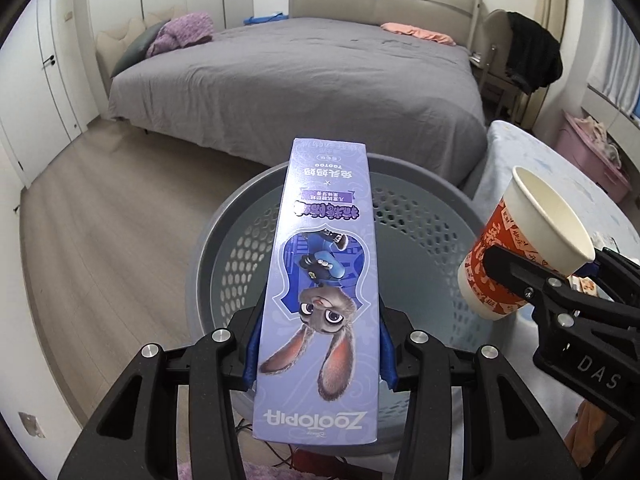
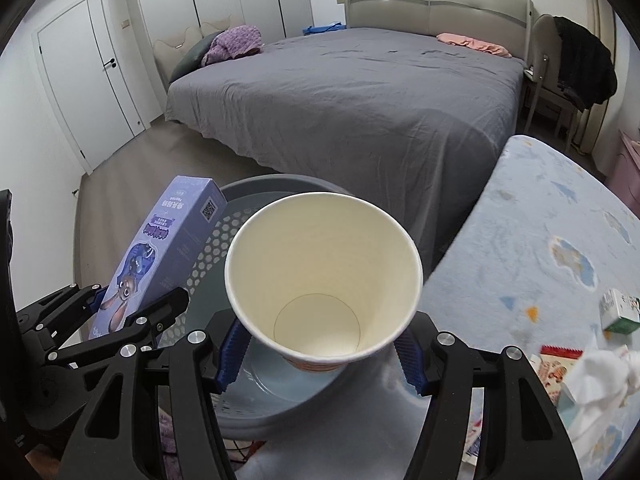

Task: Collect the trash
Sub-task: 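Carry the cup and the box over the grey basket with both tools, then open both tools to drop the cup and box into the basket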

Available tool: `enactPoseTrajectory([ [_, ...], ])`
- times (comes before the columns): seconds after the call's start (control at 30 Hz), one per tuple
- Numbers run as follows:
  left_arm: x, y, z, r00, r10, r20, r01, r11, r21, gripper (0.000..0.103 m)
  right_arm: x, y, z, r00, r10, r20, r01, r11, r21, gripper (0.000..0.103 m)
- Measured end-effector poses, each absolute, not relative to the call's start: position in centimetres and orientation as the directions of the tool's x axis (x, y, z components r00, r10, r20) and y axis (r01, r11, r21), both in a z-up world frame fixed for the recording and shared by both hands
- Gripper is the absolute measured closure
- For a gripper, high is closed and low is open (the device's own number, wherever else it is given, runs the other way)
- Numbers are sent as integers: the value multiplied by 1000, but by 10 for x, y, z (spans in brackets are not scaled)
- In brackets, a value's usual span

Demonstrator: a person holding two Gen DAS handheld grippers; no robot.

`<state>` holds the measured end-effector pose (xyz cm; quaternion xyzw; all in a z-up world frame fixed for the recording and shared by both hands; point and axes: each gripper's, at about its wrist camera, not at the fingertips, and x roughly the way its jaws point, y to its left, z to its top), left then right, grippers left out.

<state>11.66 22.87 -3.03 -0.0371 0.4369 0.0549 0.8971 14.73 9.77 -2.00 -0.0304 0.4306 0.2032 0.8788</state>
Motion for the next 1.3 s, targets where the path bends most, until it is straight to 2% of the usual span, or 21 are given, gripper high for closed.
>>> enactPoseTrajectory([
  [0.13, 119, 233, -31, 616, 83, -784, -145, 989, -8, 56, 156, 106, -24, 538, 324, -778, -389, 915, 112, 41],
  [0.2, 120, 234, -31, 613, 92, -785, -150, 989, -2, 50, 156, 108, -23, 540, 324, -777, -386, 915, 114, 31],
  [0.27, 120, 235, -31, 614, 97, -783, -154, 988, 2, 42, 157, 105, -23, 552, 320, -770, -379, 919, 110, 30],
  [1.3, 105, 234, -23, 634, 137, -761, -176, 984, 31, 27, 137, 89, -16, 597, 286, -749, -352, 933, 76, 30],
])
